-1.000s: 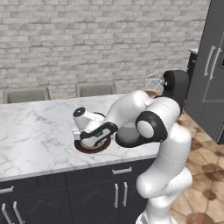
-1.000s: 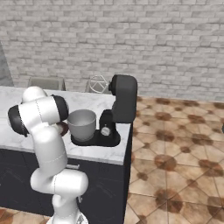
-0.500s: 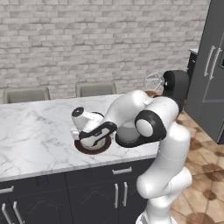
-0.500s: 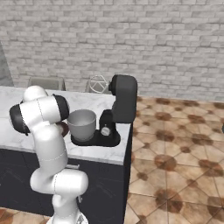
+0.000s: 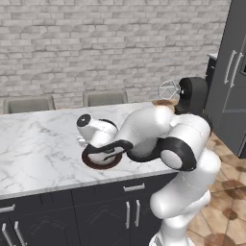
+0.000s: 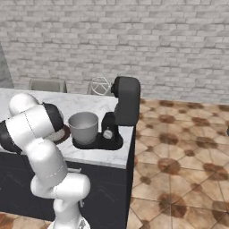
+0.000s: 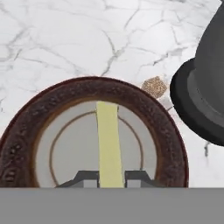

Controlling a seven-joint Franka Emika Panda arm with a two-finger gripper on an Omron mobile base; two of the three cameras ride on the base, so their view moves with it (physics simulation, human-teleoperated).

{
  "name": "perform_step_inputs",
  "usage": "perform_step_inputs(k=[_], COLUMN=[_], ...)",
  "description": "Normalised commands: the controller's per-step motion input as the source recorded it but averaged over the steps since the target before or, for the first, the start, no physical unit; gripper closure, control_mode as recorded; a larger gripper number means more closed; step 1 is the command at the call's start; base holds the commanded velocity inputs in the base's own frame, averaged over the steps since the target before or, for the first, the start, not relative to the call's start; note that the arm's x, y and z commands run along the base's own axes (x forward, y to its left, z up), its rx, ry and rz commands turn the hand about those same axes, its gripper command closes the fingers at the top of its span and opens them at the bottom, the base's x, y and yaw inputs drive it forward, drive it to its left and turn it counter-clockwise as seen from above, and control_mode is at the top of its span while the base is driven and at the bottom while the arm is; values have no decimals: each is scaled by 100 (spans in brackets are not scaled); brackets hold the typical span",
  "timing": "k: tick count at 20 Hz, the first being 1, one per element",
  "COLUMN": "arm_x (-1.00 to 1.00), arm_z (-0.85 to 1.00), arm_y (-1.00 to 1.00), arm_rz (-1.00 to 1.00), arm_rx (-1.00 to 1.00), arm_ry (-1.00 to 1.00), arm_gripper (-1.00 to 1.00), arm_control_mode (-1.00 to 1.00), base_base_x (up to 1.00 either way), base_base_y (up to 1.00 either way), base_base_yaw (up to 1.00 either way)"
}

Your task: Add butter and sugar cubes to the stand mixer bowl and then turn on the stand mixer to begin making frosting.

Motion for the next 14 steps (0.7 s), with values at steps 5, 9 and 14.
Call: perform_step_inputs(k=[5,9,14], arm_x=[-64,-48,-28], arm_z=[100,100,100], arm_y=[-57,-77,-77], arm_rz=[-4,-1,-1], arm_rx=[6,5,5], arm_ry=[-29,-14,-3], arm_gripper=[100,100,100], arm_control_mode=[-100,-100,-100], base_base_x=[0,0,0], base_base_y=[0,0,0], base_base_yaw=[0,0,0])
